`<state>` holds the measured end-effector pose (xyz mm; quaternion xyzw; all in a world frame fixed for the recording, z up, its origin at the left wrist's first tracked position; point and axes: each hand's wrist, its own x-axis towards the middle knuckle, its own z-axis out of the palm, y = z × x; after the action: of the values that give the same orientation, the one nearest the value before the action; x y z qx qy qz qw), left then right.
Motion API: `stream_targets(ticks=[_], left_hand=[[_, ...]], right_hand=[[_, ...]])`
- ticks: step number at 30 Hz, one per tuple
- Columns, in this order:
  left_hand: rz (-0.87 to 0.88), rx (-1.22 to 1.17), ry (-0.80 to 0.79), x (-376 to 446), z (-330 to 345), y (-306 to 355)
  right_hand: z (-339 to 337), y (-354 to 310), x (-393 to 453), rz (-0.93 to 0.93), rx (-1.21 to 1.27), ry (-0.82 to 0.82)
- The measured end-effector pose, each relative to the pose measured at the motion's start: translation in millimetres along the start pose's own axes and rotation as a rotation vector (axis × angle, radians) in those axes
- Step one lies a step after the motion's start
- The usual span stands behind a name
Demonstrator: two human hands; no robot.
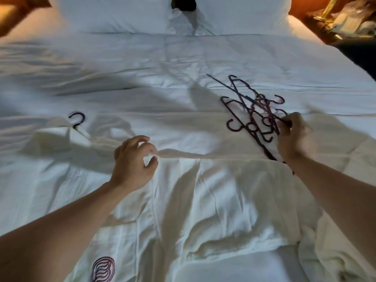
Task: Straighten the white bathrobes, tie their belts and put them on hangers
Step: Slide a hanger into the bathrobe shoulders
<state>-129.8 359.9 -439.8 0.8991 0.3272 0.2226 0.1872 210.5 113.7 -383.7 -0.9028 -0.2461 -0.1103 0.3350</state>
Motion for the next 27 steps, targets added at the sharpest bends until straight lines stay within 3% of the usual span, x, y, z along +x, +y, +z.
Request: stream_targets(ticks=[5, 7, 10, 14, 17, 19, 21, 24, 27], left_hand=[[-0.194, 0.193, 0.108, -21, -62, -64], [-0.38, 0.304, 0.118, -31, -90, -93], [-0.689, 0.473, -0.023, -43, -128, -135], [-0.898, 0.436, -0.205, -54, -162, -182], [-0.859, 0.384, -0.376, -63, -169, -202], [-0.771, 0.397, -0.39, -68, -166, -207], [-0.692, 0.424, -0.375, -69, -163, -208], [-0.585, 0.436, -0.325, -69, -167, -216], [-0.556, 0.363, -0.223, -66, -180, -230]], right_hand=[[37, -111, -29, -0.279, 0.205, -0.135], [55, -159, -55, -0.254, 0.248, -0.294], [85, -218, -98, -0.214, 0.152, -0.643], [105, -259, -136, -0.183, 0.261, -0.684], [108, -273, -144, -0.112, 0.389, -0.533], [105, -282, -145, -0.079, 0.485, -0.475], [103, -290, -146, -0.115, 0.489, -0.55], [108, -302, -154, -0.229, 0.262, -0.771], [114, -307, -155, -0.219, 0.039, -0.829]])
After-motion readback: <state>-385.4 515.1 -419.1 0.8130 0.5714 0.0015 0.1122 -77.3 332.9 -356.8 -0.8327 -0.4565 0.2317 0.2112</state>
